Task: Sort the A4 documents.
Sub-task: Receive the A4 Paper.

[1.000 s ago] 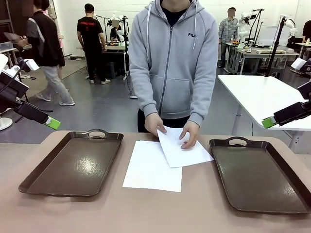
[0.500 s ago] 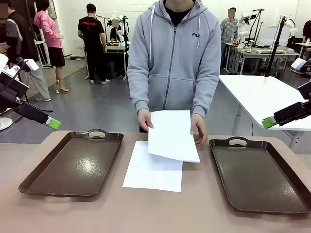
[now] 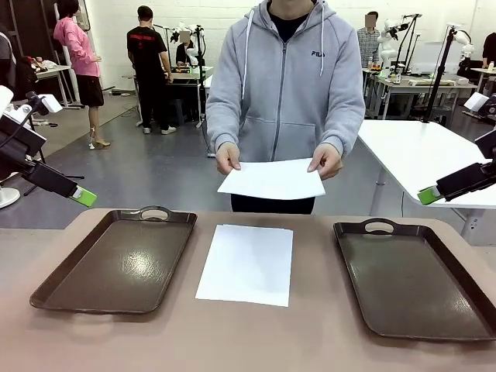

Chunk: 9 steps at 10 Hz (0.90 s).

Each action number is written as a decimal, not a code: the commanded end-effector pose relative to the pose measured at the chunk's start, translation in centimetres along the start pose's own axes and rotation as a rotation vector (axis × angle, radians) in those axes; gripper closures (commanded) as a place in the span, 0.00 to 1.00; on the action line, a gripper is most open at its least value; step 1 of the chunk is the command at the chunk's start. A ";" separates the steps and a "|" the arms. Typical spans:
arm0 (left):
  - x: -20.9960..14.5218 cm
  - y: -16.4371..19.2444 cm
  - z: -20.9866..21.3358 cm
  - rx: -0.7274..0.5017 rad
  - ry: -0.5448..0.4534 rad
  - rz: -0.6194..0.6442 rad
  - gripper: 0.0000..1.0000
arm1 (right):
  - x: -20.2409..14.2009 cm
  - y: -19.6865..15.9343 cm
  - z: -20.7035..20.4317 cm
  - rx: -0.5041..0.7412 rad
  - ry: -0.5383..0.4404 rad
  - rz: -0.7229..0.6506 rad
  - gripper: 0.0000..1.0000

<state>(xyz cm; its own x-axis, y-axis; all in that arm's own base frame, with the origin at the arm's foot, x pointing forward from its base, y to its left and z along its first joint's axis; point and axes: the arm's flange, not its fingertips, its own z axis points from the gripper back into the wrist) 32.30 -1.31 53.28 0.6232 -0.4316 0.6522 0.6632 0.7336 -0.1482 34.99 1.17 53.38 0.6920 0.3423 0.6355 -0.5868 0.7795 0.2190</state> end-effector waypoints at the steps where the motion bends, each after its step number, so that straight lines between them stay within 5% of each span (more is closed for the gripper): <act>1: 0.0 0.0 0.0 -0.005 -0.002 -0.001 0.00 | 0.0 0.0 -0.1 0.017 -0.007 -0.002 0.00; 9: 0.0 0.0 0.0 -0.005 -0.002 -0.001 0.00 | 0.0 0.0 -0.1 0.017 -0.007 -0.002 0.00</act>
<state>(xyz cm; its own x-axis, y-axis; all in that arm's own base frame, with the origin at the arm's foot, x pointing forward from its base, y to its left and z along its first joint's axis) 32.30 -1.31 53.28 0.6232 -0.4316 0.6522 0.6632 0.7336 -0.1482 34.99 1.17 53.38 0.6920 0.3423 0.6355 -0.5868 0.7795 0.2190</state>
